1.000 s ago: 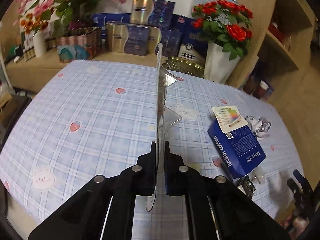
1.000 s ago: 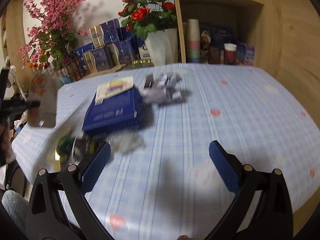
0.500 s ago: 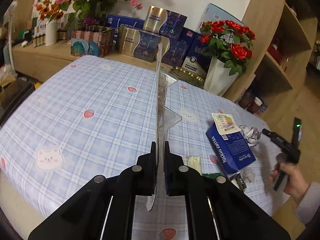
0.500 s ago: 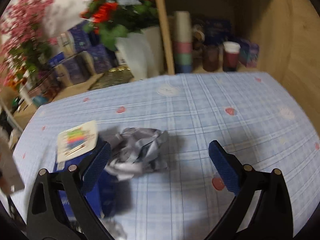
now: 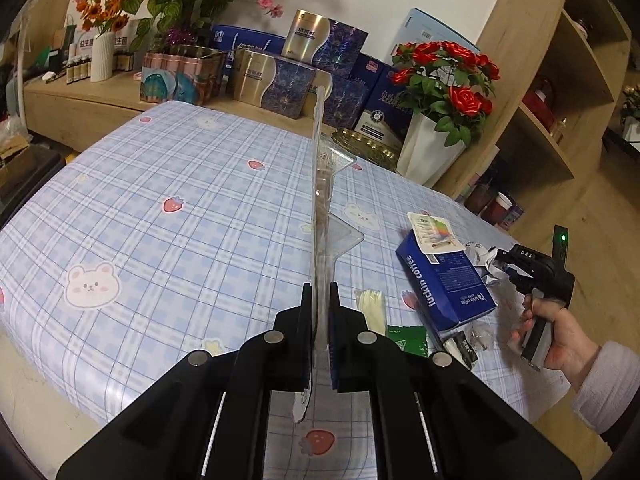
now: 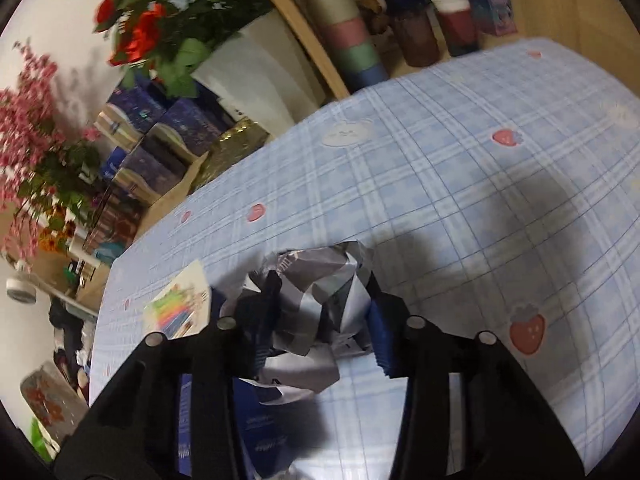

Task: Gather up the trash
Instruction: 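Carry the wrapper over the bin and open the left tool while the right tool carries the foil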

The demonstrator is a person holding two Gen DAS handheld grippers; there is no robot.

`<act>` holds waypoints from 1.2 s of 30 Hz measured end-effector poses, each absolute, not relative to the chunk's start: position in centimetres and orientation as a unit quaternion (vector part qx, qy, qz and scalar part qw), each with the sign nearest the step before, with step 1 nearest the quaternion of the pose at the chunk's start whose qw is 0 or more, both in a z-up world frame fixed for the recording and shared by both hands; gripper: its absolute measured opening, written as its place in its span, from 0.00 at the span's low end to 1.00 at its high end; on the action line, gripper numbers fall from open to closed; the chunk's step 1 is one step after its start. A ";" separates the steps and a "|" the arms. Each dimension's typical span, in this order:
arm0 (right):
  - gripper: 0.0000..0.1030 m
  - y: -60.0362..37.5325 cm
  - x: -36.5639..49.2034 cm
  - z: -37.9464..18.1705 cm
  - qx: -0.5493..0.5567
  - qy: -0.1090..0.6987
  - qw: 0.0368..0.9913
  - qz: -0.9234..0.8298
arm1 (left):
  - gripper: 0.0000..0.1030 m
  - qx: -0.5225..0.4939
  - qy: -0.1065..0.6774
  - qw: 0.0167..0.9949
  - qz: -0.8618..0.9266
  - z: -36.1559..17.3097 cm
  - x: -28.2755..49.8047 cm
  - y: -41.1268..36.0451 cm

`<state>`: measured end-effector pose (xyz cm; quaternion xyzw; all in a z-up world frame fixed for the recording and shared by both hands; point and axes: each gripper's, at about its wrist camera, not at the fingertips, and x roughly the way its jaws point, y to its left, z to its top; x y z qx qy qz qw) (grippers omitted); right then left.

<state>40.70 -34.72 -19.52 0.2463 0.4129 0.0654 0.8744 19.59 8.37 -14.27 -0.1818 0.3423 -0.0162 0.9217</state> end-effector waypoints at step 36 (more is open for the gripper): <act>0.40 -24.4 13.3 -12.7 0.108 0.355 0.890 0.265 | 0.07 -0.134 0.372 0.904 -0.161 -13.0 5.8 1.8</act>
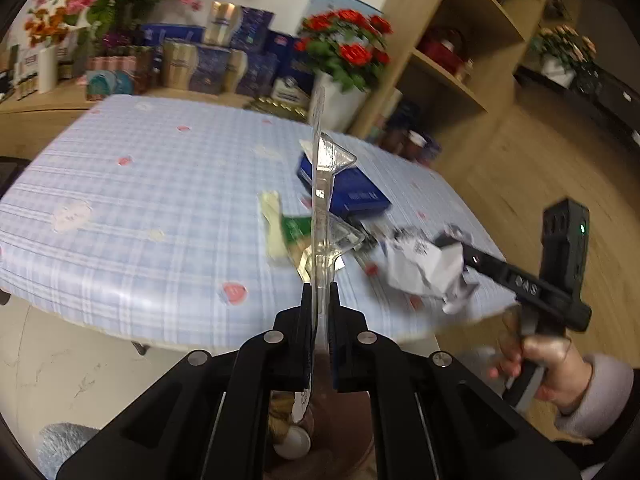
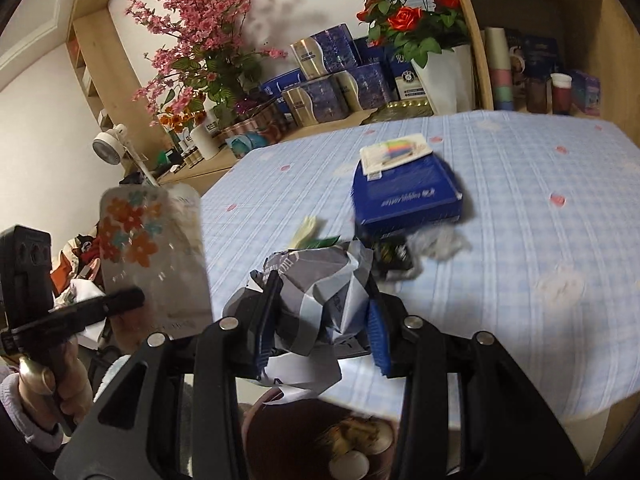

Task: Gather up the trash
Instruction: 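Carry the wrapper over the bin and open the left tool while the right tool carries the foil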

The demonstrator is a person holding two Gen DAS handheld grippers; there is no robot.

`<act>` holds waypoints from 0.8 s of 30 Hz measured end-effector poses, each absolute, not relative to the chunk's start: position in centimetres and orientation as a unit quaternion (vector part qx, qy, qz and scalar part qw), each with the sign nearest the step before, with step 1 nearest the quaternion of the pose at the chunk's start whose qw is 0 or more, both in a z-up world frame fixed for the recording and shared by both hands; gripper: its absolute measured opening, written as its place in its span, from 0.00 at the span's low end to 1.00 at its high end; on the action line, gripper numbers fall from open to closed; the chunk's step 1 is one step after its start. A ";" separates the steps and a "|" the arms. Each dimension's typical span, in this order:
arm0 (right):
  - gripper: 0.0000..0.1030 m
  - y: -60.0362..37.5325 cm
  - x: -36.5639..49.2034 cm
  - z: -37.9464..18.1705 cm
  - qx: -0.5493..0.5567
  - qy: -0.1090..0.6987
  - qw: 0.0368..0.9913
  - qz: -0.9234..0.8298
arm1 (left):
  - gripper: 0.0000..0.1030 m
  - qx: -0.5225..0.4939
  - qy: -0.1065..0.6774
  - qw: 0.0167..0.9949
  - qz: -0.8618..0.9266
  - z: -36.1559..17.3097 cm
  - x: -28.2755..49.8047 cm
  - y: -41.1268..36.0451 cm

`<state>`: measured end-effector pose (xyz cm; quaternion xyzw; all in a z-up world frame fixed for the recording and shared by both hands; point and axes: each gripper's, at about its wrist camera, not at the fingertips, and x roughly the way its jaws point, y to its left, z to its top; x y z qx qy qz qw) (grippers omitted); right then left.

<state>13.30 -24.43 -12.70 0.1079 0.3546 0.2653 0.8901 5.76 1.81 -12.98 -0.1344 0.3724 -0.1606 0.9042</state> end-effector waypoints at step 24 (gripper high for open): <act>0.40 -28.3 7.6 -14.3 0.155 0.351 0.897 0.220 | 0.07 0.010 0.570 0.775 -0.273 -28.3 4.1 -6.4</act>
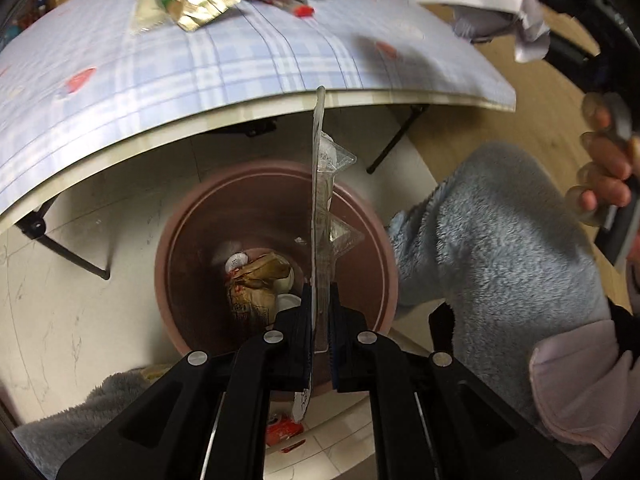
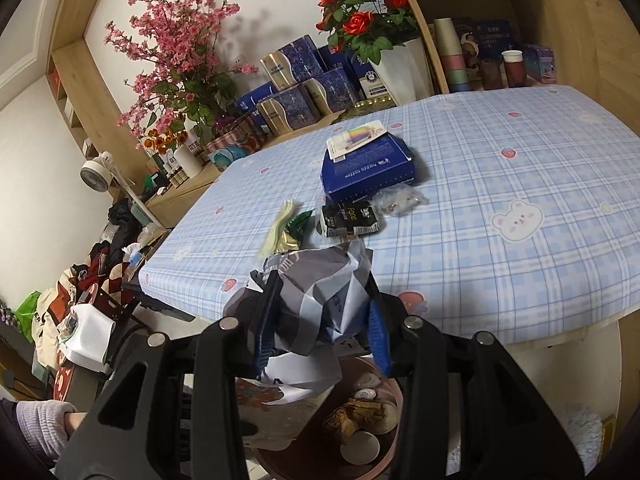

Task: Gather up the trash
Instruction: 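Carry the wrapper over the bin and open the left tool while the right tool carries the foil, then lower the silver foil into the bin and open the right tool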

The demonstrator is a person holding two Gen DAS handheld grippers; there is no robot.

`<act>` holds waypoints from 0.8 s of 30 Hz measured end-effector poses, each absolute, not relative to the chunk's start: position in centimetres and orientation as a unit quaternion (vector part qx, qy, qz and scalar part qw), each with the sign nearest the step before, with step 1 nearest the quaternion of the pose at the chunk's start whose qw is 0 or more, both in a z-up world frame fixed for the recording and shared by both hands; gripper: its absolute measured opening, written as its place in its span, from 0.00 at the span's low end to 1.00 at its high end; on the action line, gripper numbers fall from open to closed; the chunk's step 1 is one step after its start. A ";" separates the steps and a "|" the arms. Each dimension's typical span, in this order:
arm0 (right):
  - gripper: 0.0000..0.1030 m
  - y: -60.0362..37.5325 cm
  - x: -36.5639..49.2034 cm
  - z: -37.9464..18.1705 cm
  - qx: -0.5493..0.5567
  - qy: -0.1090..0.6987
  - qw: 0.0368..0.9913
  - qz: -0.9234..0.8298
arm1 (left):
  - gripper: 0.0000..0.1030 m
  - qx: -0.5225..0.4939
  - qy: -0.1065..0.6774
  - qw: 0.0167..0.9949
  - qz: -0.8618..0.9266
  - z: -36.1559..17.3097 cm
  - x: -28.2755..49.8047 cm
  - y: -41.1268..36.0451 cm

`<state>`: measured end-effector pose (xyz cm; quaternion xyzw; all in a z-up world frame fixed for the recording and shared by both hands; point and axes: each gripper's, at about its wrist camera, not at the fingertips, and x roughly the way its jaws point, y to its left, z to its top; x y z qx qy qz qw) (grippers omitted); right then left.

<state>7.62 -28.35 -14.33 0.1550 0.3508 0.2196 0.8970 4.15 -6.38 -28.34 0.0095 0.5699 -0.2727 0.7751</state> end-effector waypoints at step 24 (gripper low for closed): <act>0.40 -21.7 5.3 -20.4 0.123 0.441 0.853 0.252 | 0.81 -0.146 0.308 0.938 -0.064 -19.3 1.1 5.1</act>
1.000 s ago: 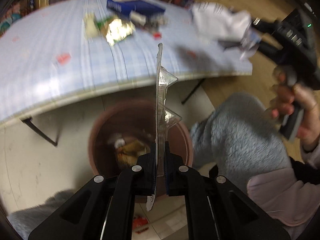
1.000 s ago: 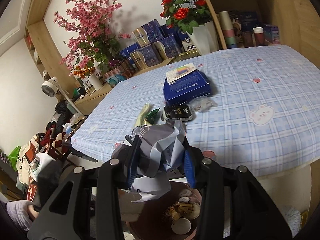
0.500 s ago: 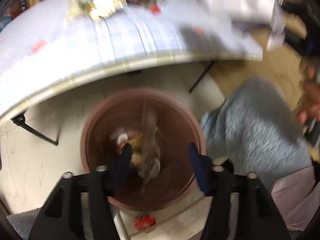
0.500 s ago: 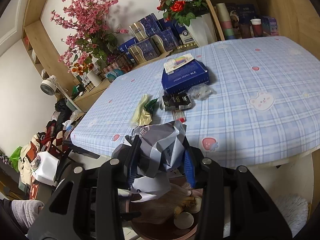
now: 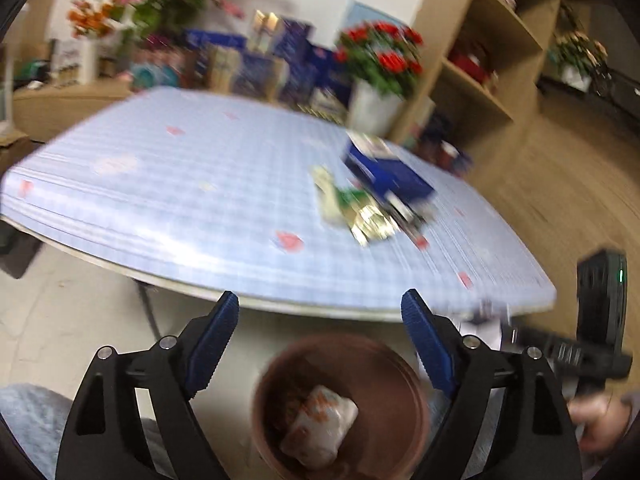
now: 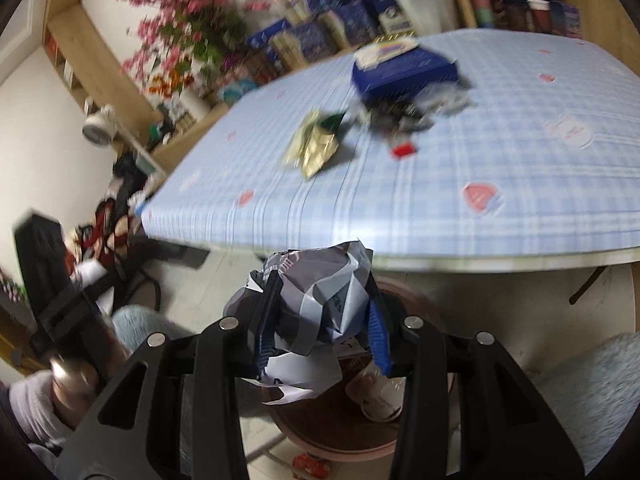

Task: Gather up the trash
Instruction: 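Lower the silver foil into the bin and open the right tool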

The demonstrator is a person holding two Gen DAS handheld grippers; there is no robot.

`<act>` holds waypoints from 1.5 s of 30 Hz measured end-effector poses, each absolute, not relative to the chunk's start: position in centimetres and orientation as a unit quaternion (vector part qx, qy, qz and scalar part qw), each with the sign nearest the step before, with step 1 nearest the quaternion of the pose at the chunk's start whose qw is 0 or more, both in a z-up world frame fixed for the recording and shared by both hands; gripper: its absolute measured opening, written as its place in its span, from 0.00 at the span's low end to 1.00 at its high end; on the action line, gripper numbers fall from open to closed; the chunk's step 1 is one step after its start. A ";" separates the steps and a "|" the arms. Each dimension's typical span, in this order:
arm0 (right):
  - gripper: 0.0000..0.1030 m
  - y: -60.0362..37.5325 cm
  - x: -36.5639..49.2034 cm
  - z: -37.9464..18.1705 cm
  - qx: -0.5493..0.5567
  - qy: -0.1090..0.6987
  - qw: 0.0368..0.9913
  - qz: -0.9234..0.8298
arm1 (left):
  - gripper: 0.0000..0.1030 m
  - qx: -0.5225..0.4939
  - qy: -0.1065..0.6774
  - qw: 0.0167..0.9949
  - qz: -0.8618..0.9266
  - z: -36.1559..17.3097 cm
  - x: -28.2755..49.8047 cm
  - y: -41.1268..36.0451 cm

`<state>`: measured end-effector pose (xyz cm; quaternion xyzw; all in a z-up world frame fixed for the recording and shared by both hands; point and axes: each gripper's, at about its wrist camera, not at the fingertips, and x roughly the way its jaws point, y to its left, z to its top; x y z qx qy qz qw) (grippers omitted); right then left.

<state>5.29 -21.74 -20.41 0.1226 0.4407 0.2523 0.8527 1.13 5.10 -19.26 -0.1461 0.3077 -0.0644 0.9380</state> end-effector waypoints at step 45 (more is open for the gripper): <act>0.94 -16.6 4.7 -21.5 0.005 0.460 0.858 0.229 | 0.83 -0.110 0.321 0.940 0.015 -20.4 1.7 6.7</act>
